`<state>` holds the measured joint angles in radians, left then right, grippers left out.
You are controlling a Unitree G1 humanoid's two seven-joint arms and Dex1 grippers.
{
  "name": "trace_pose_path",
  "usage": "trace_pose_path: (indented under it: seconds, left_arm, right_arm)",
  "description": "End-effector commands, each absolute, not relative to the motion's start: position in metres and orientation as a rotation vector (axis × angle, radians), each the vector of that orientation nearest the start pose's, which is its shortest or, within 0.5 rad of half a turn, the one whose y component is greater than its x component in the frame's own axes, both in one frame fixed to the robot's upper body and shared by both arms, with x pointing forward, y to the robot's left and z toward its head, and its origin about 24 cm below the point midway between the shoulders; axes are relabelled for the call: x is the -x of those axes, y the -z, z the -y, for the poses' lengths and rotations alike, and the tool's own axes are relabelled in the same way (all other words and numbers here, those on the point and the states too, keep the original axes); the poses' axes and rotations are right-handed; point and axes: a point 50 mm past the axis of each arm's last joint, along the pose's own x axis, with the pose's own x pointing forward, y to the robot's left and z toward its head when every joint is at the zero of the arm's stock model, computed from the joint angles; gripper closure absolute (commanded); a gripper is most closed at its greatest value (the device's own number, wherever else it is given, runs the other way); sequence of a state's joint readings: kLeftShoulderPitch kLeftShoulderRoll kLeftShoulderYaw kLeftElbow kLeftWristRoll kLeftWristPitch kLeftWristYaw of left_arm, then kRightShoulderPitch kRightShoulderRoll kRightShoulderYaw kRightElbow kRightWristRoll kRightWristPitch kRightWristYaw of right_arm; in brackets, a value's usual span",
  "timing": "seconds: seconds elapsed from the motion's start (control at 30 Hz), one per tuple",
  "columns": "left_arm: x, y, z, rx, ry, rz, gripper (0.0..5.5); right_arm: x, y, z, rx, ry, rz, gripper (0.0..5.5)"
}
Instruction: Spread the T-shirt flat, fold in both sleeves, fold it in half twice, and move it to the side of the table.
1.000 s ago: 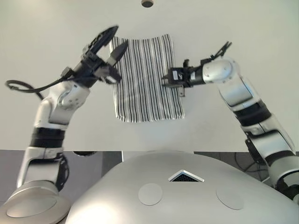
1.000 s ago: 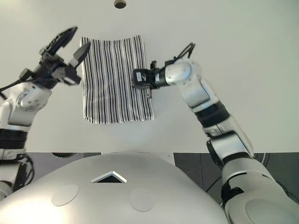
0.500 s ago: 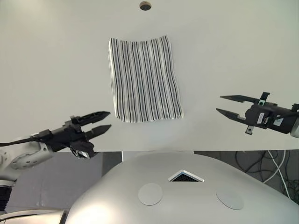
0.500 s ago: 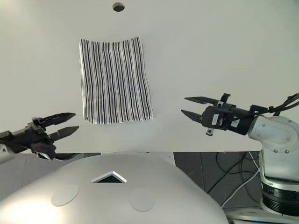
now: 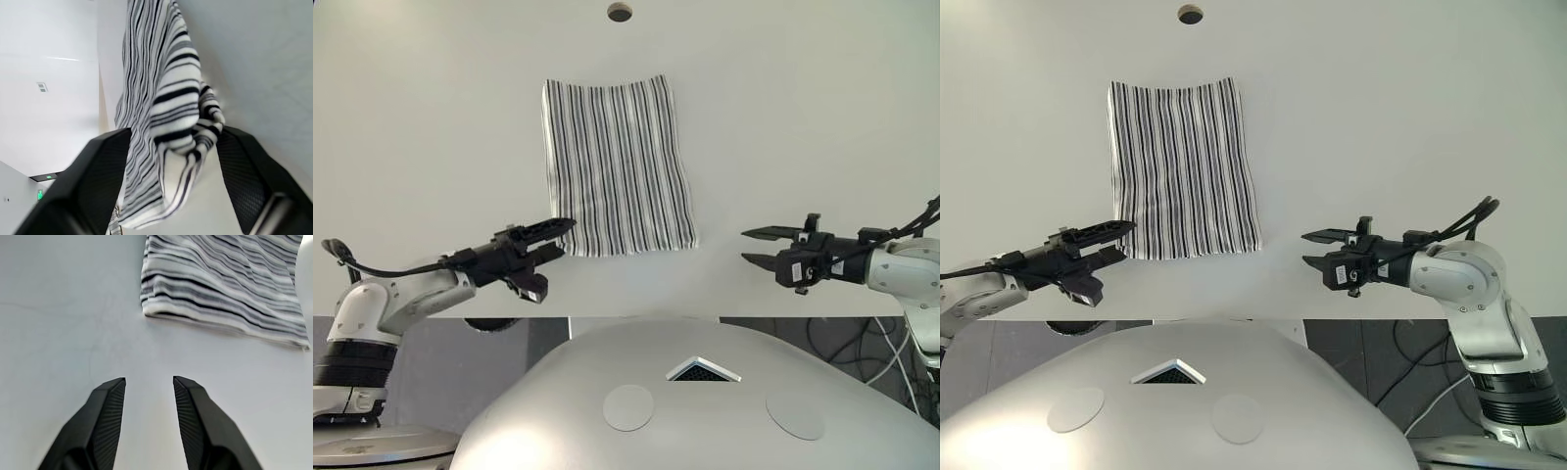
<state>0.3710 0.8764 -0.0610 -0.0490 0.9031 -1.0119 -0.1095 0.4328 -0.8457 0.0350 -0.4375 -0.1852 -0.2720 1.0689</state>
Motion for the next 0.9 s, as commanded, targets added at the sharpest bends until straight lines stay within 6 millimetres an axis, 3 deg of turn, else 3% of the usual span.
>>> trace_pose_path:
  seconds: [0.03,0.17,0.33,0.63,0.9]
  left_arm:
    - [-0.126,-0.022,-0.218,-1.460,1.293,0.329,2.42]
    - [-0.122,-0.018,-0.219,-1.444,1.343,0.313,2.95]
    - [-0.120,-0.015,-0.223,-1.446,1.378,0.280,3.90]
    - [-0.123,-0.015,-0.224,-1.453,1.394,0.281,5.19]
    - [-0.127,-0.017,-0.221,-1.463,1.395,0.307,5.29]
  right_arm:
    - [-0.141,-0.060,0.189,1.011,-1.421,-0.252,3.68]
    - [-0.151,-0.061,0.171,1.018,-1.401,-0.148,3.68]
    - [-0.160,-0.059,0.155,1.040,-1.386,-0.095,2.96]
    - [-0.156,-0.040,0.154,1.126,-1.496,-0.178,2.96]
    - [-0.158,-0.032,0.158,1.199,-1.516,-0.197,2.96]
